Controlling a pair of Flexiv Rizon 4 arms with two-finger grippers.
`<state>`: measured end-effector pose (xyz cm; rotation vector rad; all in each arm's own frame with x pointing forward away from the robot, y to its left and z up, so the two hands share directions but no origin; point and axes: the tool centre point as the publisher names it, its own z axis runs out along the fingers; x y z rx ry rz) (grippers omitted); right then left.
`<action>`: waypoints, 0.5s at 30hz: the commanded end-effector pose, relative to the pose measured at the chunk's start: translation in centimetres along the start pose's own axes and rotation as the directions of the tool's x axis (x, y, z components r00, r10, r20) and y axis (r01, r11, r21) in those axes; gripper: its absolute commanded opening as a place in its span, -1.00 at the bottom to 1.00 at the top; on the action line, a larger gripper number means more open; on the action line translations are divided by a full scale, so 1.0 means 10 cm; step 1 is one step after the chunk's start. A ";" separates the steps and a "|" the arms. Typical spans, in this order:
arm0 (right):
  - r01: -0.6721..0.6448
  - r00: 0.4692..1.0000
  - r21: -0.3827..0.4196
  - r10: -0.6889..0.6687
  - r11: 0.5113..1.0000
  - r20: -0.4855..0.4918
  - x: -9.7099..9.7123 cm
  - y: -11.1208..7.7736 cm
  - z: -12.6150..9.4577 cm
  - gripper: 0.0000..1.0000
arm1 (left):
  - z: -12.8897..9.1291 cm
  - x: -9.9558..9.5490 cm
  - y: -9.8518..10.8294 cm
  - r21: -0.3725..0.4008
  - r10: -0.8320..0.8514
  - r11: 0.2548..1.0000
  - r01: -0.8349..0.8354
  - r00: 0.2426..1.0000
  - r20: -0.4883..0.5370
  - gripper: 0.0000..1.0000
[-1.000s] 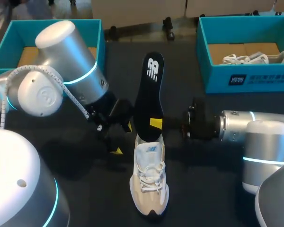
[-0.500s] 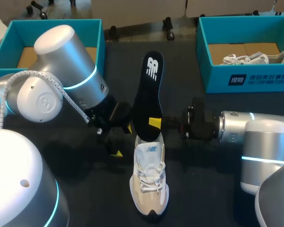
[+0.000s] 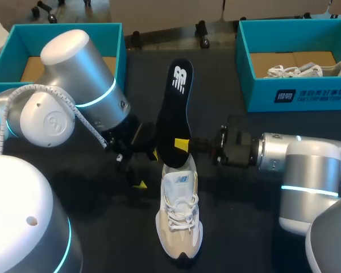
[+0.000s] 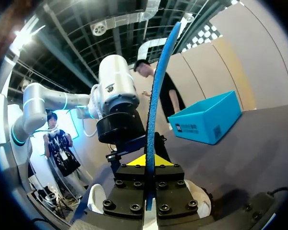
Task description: Take the shoe out of the shoebox, open the shoe tongue, remove and reinsert the insole, then place the shoe into the shoebox
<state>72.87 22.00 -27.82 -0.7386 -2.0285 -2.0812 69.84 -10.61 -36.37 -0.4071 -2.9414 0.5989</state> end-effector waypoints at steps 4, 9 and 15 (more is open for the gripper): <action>-0.026 0.998 -0.018 0.027 1.000 0.052 0.05 -0.09 0.11 -1.00 | 0.01 0.01 0.01 0.001 0.001 1.000 -0.001 1.000 0.003 1.00; -0.050 0.996 -0.033 0.052 0.998 0.073 0.06 -0.15 0.12 -1.00 | 0.01 0.01 0.01 0.001 0.001 1.000 -0.001 1.000 0.003 1.00; -0.067 0.994 -0.042 0.070 0.997 0.085 0.10 -0.17 0.10 -1.00 | 0.01 0.01 0.01 0.001 0.001 1.000 -0.001 1.000 0.003 1.00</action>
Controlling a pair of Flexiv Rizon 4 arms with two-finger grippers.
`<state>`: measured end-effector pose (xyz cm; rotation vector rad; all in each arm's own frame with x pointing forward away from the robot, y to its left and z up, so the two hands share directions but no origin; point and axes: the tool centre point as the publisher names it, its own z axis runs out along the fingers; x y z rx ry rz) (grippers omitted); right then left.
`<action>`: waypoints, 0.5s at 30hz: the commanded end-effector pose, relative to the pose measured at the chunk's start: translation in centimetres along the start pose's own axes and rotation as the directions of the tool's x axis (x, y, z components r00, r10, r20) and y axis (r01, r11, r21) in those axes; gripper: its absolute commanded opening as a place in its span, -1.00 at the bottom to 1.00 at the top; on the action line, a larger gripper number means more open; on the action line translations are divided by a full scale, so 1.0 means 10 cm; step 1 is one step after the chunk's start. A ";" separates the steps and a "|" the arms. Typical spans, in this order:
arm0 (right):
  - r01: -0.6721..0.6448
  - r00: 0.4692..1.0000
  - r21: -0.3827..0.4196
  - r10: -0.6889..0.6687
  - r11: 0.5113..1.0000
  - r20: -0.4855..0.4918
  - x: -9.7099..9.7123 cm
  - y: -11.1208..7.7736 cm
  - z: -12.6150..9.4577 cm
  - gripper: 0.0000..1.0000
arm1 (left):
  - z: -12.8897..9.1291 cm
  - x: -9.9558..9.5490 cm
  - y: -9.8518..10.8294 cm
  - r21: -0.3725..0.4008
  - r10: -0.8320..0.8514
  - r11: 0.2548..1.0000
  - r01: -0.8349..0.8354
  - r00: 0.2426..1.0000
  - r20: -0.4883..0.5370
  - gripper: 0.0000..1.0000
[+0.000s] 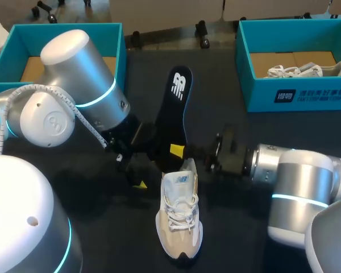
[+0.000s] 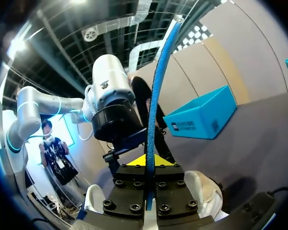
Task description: Take the shoe out of the shoebox, open the shoe tongue, remove and reinsert the insole, then place the shoe into the shoebox
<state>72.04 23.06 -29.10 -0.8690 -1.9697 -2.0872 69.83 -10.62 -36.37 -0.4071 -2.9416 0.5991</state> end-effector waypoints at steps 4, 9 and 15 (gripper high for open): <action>-0.015 0.999 -0.018 0.016 1.000 0.036 0.09 -0.04 -0.02 -1.00 | 0.01 0.01 0.01 0.001 0.001 1.000 -0.001 1.000 0.002 1.00; -0.023 0.999 -0.024 0.024 0.999 0.035 0.12 -0.06 -0.01 -1.00 | 0.01 0.01 0.01 0.001 0.001 1.000 -0.001 1.000 0.002 1.00; -0.065 0.997 -0.021 0.066 0.998 0.035 0.11 -0.12 0.02 -1.00 | 0.01 0.01 0.01 0.001 0.001 1.000 -0.001 1.000 0.002 1.00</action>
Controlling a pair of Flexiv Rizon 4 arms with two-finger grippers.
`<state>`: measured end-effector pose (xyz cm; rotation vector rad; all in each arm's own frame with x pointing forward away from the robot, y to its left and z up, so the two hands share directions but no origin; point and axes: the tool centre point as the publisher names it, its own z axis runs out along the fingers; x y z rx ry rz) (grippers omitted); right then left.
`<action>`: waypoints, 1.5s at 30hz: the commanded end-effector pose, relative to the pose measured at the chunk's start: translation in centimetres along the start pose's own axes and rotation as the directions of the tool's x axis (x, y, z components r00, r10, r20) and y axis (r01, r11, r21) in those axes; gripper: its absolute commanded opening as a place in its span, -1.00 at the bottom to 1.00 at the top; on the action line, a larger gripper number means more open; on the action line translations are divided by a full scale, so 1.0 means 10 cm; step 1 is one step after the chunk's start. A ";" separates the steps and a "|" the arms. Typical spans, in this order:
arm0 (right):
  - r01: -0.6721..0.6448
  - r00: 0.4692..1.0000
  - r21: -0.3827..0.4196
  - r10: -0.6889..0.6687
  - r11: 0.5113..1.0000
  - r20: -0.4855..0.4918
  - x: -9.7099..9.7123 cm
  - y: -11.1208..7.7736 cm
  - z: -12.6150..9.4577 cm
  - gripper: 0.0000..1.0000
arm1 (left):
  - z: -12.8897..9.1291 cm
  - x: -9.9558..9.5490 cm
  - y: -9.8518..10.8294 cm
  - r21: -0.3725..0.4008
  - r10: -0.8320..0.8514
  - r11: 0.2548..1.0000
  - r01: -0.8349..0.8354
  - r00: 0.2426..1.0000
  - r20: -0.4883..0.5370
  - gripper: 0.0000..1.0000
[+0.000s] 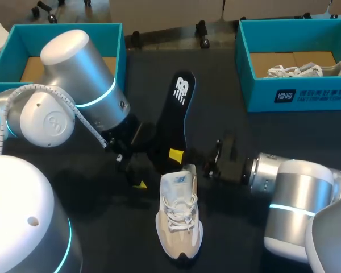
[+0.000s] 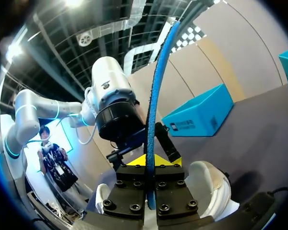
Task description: Take the shoe out of the shoebox, open the shoe tongue, remove and reinsert the insole, then place the shoe into the shoebox
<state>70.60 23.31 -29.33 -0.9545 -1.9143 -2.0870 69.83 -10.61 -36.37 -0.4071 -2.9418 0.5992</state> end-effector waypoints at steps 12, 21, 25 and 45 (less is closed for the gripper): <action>0.026 0.999 0.018 -0.026 1.000 0.020 0.06 0.10 -0.04 -1.00 | 0.01 0.01 0.01 0.001 0.001 1.000 -0.001 1.000 0.002 1.00; 0.031 0.999 0.062 -0.030 0.998 -0.020 -0.05 0.18 -0.12 -1.00 | 0.01 0.01 0.01 0.001 0.001 1.000 -0.001 1.000 0.002 1.00; 0.031 0.999 0.058 -0.029 0.998 -0.040 -0.08 0.17 -0.15 -1.00 | 0.01 0.01 0.01 0.001 0.001 1.000 -0.001 1.000 0.002 1.00; 0.071 0.994 0.087 -0.062 0.994 -0.095 -0.29 0.15 -0.22 -1.00 | 0.01 0.01 0.01 0.001 0.001 1.000 -0.001 1.000 0.002 1.00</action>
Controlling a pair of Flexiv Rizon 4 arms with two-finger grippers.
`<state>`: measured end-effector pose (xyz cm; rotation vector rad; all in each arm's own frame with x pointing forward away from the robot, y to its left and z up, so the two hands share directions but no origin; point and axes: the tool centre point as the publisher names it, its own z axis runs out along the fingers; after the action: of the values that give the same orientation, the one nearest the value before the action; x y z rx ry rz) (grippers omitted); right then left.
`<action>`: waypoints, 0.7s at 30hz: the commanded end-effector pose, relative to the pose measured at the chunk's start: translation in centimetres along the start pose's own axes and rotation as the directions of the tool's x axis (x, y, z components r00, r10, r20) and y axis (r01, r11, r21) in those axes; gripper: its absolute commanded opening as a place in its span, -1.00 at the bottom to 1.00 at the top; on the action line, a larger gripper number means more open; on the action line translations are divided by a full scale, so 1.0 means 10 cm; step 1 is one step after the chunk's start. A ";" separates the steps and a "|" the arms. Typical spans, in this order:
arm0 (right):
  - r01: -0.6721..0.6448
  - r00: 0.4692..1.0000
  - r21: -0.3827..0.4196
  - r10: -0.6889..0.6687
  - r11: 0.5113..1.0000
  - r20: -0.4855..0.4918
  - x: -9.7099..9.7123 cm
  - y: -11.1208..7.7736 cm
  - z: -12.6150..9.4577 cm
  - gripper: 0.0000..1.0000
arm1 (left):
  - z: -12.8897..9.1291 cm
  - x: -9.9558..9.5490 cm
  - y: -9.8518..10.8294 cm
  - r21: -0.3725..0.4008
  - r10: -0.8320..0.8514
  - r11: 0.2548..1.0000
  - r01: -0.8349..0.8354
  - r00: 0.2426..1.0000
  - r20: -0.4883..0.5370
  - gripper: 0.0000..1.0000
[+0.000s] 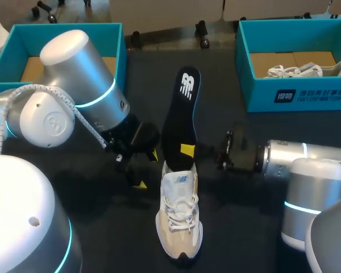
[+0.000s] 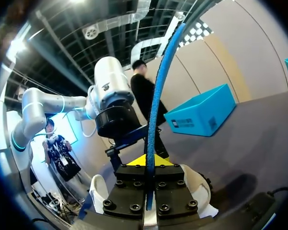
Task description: Take the shoe out of the shoebox, open the shoe tongue, remove and reinsert the insole, then place the shoe into the shoebox
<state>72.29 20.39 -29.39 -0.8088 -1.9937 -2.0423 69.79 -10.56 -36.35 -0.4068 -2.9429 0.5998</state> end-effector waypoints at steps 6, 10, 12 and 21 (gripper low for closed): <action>0.005 0.999 0.012 -0.004 1.000 -0.038 -0.17 0.02 -0.01 -1.00 | 0.01 0.00 0.00 0.001 0.001 1.000 -0.001 1.000 0.001 1.00; -0.001 0.999 0.007 0.001 1.000 -0.049 -0.22 0.00 -0.02 -1.00 | 0.01 0.00 0.00 0.001 0.001 1.000 -0.001 1.000 0.001 1.00; -0.002 0.999 0.003 0.002 1.000 -0.052 -0.23 0.00 -0.02 -1.00 | 0.01 0.00 0.00 0.001 0.001 1.000 -0.001 1.000 0.001 1.00; 0.002 0.998 -0.001 -0.002 1.000 -0.058 -0.24 -0.01 -0.03 -1.00 | 0.01 -0.01 -0.01 -0.002 -0.006 1.000 0.006 1.000 0.002 1.00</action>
<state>74.15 19.51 -30.56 -0.7412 -1.9631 -2.0442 69.79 -10.58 -36.34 -0.4028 -2.9431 0.6010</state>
